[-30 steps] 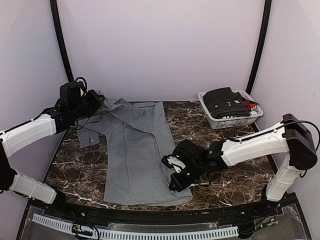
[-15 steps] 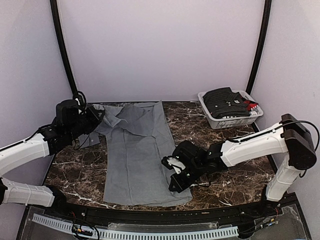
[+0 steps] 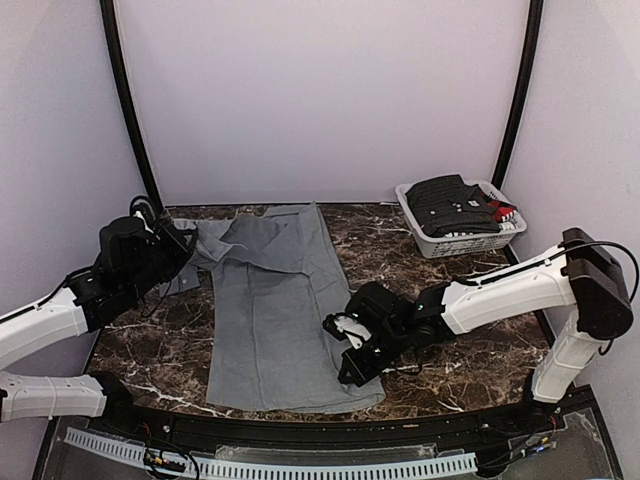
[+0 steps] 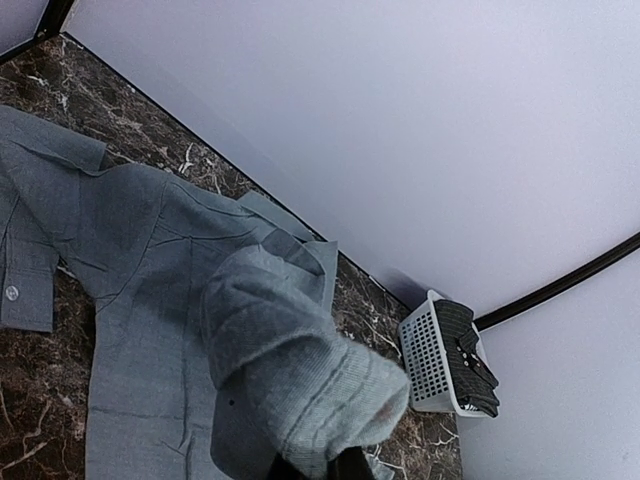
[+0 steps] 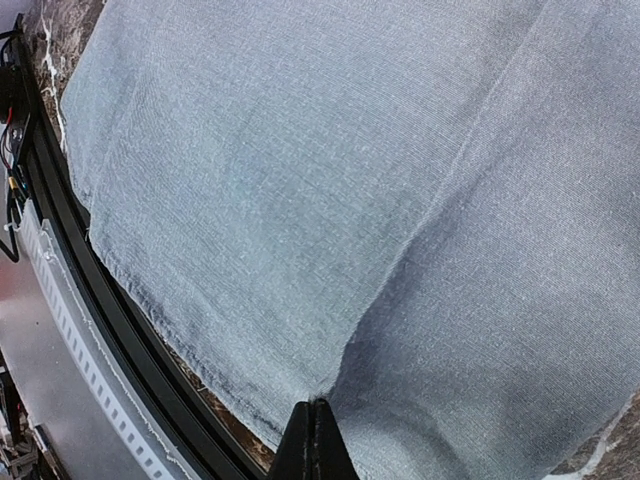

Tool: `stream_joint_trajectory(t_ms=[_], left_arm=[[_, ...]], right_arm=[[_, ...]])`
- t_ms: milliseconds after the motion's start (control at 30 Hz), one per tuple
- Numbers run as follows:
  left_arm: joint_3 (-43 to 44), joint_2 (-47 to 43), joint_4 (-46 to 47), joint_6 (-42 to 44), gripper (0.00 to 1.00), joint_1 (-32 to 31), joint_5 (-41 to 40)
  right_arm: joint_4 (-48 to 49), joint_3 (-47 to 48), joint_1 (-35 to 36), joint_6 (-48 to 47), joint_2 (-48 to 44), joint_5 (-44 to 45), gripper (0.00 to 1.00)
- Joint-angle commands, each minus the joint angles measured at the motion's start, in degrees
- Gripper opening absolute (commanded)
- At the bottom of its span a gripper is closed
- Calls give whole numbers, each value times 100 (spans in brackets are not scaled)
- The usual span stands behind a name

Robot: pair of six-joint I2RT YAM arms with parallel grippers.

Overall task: Fold and stack the long sleeve shirts
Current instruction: Fold the flattened shirt at the center of the board.

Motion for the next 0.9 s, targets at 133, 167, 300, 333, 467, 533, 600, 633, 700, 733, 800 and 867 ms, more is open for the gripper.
stream_joint_trajectory(t_ms=[133,167,300,333,467,533,600,633,700,733,800,867], left_arm=[[-419,-135,105,-252,0,-121,-43],[-429,-120,126,-251,0,-118,-38],[-378,87,357,-2,0,-123,143],[-310,146,389,32,0,-123,289],[-66,750,731,177,0,-123,974],[110,1076,891,192,0,-123,1400],[272,1422,1117,135,0,-140,1903],[320,1547,1199,94,0,-154,2229],[579,1967,1390,14,0,-212,2762],[667,2273,1401,-13,0,-291,2903],[895,2703,1467,-107,0,-509,3241],[1107,3156,1531,-348,0,-753,3548]], right_arm=[[140,-33,48,-63,33,-71,1],[144,-28,42,-69,26,-71,3],[223,25,43,-79,-101,-77,16],[239,45,39,-75,-164,-38,21],[288,130,-136,-62,-569,224,34],[295,144,-327,-64,-812,438,37],[291,169,-603,-52,-1057,682,40],[289,174,-753,-24,-1172,796,40],[312,188,-1023,22,-1373,990,42],[339,178,-1174,30,-1453,1079,43],[422,169,-1364,5,-1575,1148,44],[503,175,-1517,-44,-1602,1149,45]])
